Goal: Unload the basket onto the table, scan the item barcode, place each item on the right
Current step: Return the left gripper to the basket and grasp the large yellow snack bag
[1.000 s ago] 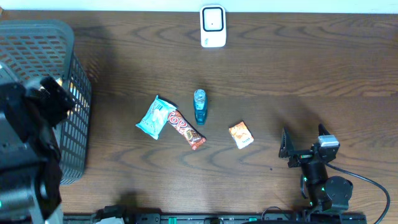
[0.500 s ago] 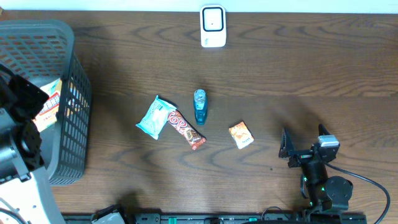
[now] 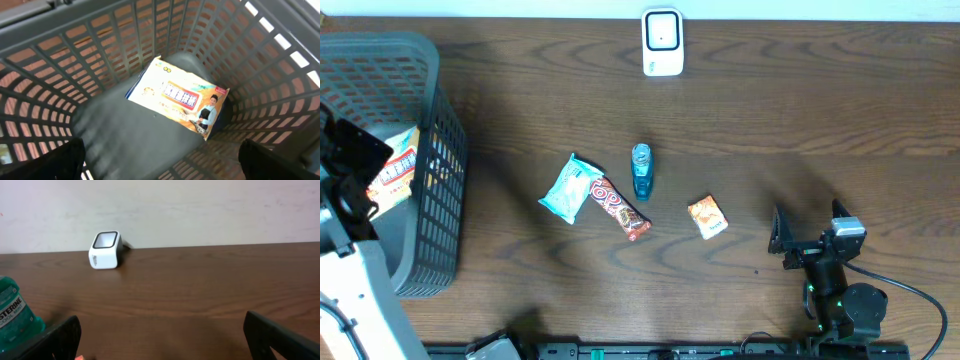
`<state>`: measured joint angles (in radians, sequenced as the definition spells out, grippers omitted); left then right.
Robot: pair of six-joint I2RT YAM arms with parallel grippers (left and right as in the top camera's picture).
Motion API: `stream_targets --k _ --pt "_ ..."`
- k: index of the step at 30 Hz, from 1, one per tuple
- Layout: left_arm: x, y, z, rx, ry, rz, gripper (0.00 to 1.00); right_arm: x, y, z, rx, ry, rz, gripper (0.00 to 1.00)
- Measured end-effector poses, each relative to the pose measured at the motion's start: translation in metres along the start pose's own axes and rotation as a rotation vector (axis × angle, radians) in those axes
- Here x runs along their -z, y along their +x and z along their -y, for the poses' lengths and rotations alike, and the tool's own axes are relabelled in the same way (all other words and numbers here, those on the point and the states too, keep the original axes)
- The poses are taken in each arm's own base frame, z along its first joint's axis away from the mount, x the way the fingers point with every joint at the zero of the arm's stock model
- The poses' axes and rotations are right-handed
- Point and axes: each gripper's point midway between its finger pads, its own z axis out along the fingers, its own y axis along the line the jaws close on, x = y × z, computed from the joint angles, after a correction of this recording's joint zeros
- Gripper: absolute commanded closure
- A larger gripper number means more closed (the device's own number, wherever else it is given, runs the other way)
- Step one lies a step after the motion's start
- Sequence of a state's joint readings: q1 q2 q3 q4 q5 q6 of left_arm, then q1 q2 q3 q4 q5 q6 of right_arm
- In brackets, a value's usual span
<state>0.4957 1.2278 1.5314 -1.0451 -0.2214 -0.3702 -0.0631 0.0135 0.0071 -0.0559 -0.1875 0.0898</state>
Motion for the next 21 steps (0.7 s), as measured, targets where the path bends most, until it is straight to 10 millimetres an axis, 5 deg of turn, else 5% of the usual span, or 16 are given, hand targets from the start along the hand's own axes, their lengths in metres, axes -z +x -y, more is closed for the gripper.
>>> stream_targets --k 8,16,21 --pt "-0.031 0.008 0.006 0.002 -0.033 -0.078 0.02 0.0 0.0 0.0 0.0 0.0 0.0 0.01" --pt "-0.113 0.03 -0.007 0.324 -0.158 -0.259 0.02 0.0 0.0 0.0 0.0 0.0 0.0 0.01" --pt "-0.168 0.048 0.011 0.495 -0.117 -0.377 0.02 0.0 0.0 0.0 0.0 0.0 0.0 0.01"
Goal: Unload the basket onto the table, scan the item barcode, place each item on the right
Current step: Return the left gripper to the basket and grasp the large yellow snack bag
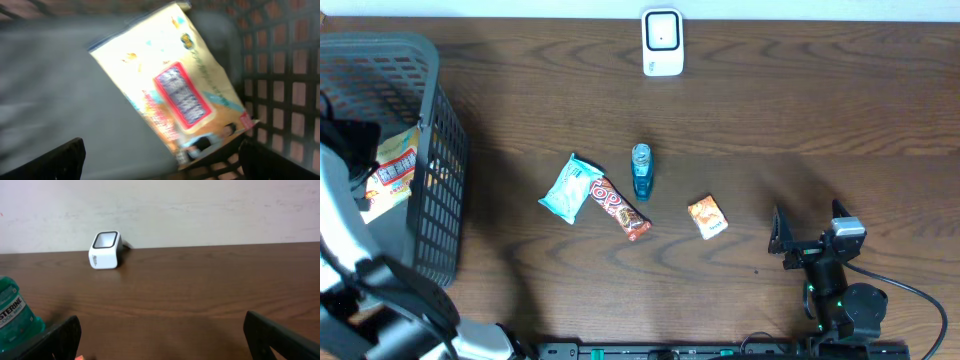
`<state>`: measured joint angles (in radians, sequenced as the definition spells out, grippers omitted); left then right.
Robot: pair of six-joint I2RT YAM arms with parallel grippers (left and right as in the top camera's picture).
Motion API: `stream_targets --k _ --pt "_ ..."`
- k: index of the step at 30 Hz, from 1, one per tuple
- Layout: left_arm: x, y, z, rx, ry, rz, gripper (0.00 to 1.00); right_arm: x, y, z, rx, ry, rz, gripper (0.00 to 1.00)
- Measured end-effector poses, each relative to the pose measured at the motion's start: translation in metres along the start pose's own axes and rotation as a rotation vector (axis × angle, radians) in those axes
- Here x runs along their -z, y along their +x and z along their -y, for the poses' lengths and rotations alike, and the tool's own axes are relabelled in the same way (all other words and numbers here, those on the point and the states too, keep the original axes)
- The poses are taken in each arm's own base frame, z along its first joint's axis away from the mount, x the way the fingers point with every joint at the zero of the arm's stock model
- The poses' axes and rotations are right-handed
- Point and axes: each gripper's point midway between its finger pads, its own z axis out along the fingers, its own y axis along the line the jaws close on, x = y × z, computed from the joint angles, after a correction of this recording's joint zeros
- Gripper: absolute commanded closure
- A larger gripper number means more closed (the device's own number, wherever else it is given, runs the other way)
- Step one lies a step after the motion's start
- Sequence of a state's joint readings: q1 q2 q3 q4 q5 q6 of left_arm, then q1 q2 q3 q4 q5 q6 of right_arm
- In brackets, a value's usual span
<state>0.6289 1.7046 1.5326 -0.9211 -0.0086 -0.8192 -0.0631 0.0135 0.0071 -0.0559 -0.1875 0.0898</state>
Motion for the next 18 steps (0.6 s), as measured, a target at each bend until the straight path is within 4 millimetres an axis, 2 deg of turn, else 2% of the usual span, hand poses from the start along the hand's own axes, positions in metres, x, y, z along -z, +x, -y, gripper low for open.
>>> stream_targets --k 3,7,15,16,17,18 --pt "-0.034 0.011 0.011 0.052 0.01 -0.085 0.02 0.0 0.0 0.0 0.0 0.0 0.0 0.01" --pt "-0.074 0.029 0.006 0.143 -0.05 -0.182 0.02 0.0 0.0 0.0 0.0 0.0 0.0 0.01" --pt "-0.126 0.05 -0.005 0.228 -0.14 -0.272 0.02 0.0 0.0 0.0 0.0 0.0 0.0 0.01" --pt "-0.128 0.05 -0.003 0.23 -0.135 -0.277 0.07 0.0 0.0 0.0 0.0 0.0 0.0 0.01" --pt "-0.129 0.049 -0.002 0.232 -0.132 -0.278 0.3 0.0 0.0 0.0 0.0 0.0 -0.001 0.01" --pt "-0.13 0.049 -0.001 0.23 -0.13 -0.279 0.63 0.0 0.0 0.0 0.0 0.0 0.0 0.01"
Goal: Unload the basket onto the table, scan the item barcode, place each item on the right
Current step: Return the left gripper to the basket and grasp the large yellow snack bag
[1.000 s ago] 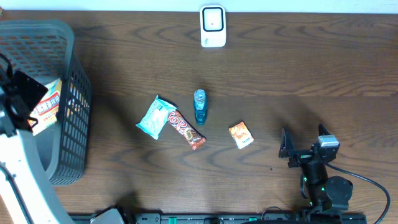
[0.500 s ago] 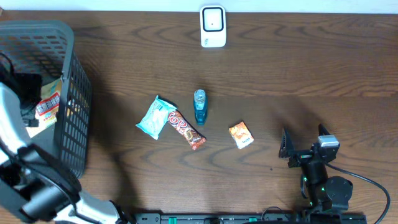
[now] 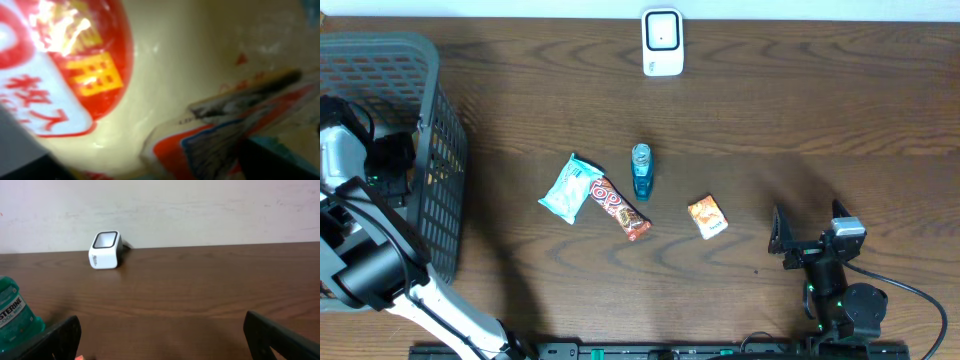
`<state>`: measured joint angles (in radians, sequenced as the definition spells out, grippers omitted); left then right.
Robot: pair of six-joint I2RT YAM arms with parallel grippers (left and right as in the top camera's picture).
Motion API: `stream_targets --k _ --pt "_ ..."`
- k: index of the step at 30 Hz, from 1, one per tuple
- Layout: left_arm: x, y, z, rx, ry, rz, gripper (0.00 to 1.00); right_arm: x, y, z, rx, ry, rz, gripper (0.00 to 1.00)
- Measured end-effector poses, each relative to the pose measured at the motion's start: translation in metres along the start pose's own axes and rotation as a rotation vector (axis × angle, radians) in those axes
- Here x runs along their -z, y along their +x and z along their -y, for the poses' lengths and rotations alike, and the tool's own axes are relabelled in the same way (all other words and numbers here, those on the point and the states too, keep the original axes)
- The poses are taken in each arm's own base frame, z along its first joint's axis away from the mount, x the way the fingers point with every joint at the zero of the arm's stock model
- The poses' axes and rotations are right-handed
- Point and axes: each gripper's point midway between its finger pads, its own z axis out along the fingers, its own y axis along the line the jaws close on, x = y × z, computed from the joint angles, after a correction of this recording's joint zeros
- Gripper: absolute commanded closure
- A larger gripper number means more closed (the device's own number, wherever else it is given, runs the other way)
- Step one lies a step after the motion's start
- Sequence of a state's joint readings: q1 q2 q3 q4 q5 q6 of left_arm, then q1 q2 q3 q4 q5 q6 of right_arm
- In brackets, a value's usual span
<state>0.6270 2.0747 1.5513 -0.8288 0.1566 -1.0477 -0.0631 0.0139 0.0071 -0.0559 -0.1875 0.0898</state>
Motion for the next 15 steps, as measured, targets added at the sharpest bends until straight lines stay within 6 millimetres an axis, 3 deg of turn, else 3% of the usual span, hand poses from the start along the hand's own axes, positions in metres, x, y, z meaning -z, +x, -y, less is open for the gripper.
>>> stream_targets --k 1,7,15 --pt "-0.001 0.0 0.002 -0.005 0.007 -0.002 0.92 0.0 0.0 0.0 0.0 0.0 0.0 0.01" --pt "0.008 -0.003 0.015 -0.154 0.052 0.008 0.93 0.0 0.0 0.0 0.0 0.0 0.0 0.01" --pt "0.02 0.0 0.009 -0.293 0.053 0.024 0.92 0.0 0.0 0.0 0.0 0.0 0.0 0.01"
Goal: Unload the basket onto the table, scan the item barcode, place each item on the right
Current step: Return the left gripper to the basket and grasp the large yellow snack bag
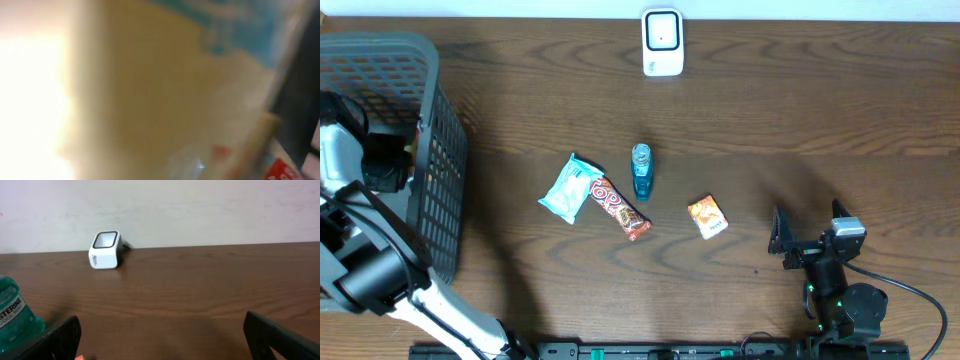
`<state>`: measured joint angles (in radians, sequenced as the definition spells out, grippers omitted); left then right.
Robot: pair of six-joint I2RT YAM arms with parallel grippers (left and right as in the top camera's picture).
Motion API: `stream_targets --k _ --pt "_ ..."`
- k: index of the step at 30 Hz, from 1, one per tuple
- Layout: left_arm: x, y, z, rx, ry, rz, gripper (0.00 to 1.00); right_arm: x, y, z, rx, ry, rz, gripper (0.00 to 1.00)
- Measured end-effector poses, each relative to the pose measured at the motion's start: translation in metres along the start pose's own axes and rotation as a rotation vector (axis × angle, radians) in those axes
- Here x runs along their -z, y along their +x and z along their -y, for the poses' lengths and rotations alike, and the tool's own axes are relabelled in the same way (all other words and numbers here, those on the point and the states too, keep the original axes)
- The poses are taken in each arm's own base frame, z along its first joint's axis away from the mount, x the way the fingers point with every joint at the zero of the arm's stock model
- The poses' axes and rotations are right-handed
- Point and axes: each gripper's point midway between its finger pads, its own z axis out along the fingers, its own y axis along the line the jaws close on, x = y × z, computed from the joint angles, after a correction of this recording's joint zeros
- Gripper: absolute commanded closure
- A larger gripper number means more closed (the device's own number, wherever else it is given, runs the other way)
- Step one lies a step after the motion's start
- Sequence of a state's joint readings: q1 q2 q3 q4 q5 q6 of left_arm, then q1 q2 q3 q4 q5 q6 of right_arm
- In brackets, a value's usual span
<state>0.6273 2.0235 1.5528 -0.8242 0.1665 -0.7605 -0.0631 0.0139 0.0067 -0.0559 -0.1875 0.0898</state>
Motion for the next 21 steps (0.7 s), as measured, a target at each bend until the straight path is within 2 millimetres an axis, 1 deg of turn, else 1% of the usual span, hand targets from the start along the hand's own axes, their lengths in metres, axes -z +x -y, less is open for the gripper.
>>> stream_targets --k 2,5,9,10,13,16,18,21 --pt "0.012 0.001 -0.001 -0.022 0.008 0.019 0.93 0.0 0.0 0.0 0.0 0.0 0.0 0.01" --pt "0.056 -0.001 0.007 -0.059 0.079 0.096 0.93 0.0 0.0 0.0 0.0 0.0 0.0 0.01" --pt "0.14 -0.001 0.02 -0.103 0.23 0.248 0.93 0.0 0.0 0.0 0.0 0.0 0.0 0.01" --pt "0.164 0.001 0.022 -0.115 0.273 0.292 0.93 0.0 0.0 0.0 0.0 0.0 0.0 0.01" --pt "0.214 0.009 0.021 -0.133 0.358 0.383 0.93 0.0 0.0 0.0 0.0 0.0 0.0 0.01" --pt "0.233 0.011 0.016 -0.135 0.375 0.428 0.93 0.0 0.0 0.0 0.0 0.0 0.0 0.01" --pt "0.234 0.012 0.014 -0.133 0.37 0.431 0.93 0.0 0.0 0.0 0.0 0.0 0.0 0.01" --pt "0.23 0.015 0.013 -0.135 0.363 0.409 0.93 0.0 0.0 0.0 0.0 0.0 0.0 0.01"
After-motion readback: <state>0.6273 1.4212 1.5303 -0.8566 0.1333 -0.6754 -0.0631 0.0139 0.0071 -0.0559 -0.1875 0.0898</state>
